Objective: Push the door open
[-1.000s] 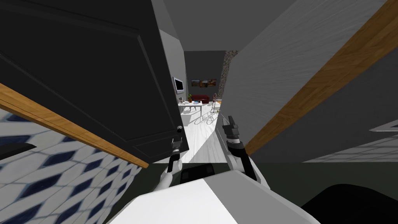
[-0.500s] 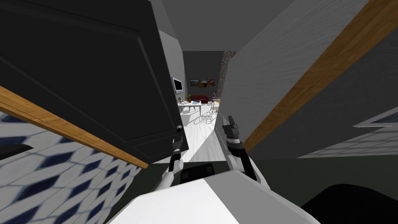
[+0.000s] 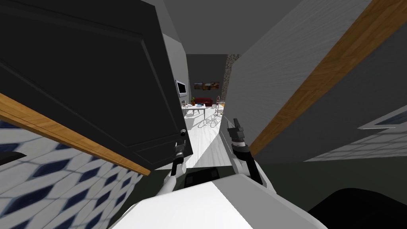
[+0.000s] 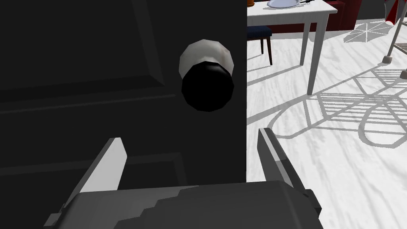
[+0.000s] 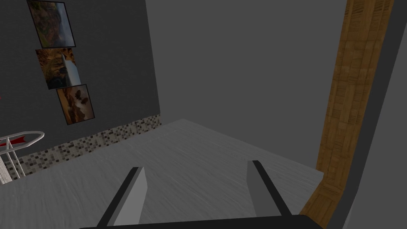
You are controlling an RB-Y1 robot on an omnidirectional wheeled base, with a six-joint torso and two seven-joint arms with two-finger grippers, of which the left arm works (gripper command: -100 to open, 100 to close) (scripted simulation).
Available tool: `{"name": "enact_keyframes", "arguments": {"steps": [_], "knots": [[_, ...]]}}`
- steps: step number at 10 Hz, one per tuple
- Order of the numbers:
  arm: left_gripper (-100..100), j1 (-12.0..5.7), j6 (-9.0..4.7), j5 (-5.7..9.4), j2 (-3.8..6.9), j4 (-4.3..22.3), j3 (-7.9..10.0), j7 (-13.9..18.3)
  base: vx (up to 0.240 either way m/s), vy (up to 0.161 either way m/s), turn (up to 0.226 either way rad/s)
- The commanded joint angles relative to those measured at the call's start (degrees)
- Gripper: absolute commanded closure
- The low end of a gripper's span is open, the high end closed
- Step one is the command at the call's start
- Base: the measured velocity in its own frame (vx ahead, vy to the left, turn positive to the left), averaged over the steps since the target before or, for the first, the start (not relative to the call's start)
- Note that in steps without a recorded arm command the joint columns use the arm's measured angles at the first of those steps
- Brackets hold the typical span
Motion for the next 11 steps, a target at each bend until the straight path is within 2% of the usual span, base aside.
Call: {"name": "enact_keyframes", "arguments": {"steps": [1,4,5,7,8,9,11], "knots": [[-100,0.09,0.27,0.08,0.70,-0.32,0.12,-0.18,0.173,0.012,-0.018],[-100,0.01,0.17,0.25,1.05,-0.13,0.35,0.04,0.199,0.041,-0.024],[-100,-0.02,0.13,0.30,0.79,-0.08,0.42,0.11,0.201,0.033,-0.022],[-100,-0.07,0.06,0.42,-0.72,0.05,0.59,0.27,0.200,0.035,-0.022],[-100,-0.16,-0.13,0.38,-0.19,0.47,0.51,0.38,0.086,0.022,-0.011],[100,-0.16,-0.13,0.38,-0.19,0.47,0.51,0.38,-0.010,-0.009,-0.023],[100,-0.16,-0.13,0.38,-0.19,0.47,0.51,0.38,-0.024,-0.013,0.004]]}}
